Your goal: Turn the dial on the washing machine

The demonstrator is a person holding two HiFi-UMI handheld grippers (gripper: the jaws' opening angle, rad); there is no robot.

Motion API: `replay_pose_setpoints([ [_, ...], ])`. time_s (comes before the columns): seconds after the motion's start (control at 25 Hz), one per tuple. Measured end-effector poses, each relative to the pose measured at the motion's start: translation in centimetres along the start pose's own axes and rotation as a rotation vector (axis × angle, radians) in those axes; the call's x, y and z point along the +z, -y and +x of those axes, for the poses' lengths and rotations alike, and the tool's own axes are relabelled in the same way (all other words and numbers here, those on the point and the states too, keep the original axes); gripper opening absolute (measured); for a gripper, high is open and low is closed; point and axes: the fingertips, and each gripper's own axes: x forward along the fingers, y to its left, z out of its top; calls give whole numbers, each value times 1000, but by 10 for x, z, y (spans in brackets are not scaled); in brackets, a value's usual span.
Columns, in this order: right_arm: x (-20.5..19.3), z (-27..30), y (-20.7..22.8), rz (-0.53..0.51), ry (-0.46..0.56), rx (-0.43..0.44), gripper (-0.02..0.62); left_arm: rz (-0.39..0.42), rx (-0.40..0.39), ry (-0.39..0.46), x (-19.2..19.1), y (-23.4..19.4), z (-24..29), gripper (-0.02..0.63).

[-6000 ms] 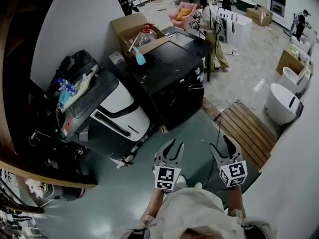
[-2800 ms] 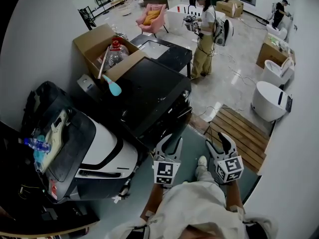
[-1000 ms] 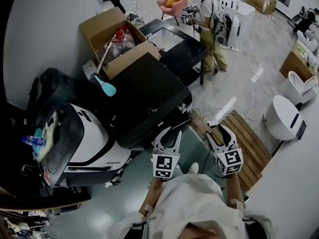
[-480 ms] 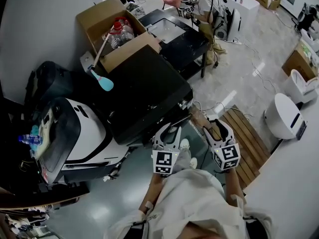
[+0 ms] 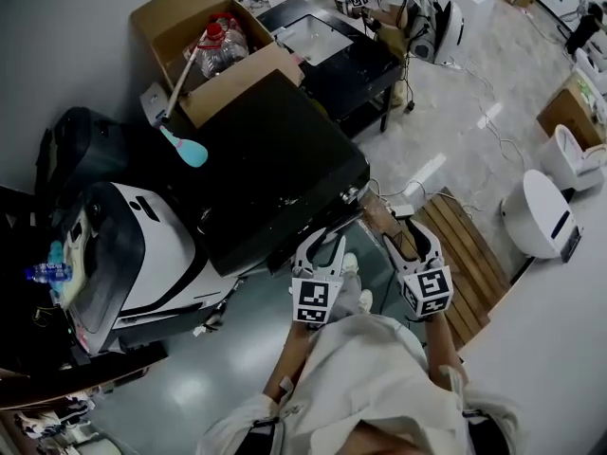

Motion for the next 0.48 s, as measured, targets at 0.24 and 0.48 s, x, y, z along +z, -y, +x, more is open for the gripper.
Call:
replay_pose_setpoints([
  [0.24, -12, 31, 3, 7, -50, -1, 238, -18, -18, -50, -17, -18, 21, 130],
  [0.48, -27, 61, 7, 5, -103, -5, 238, -47, -47, -104, -39, -32, 42, 130],
])
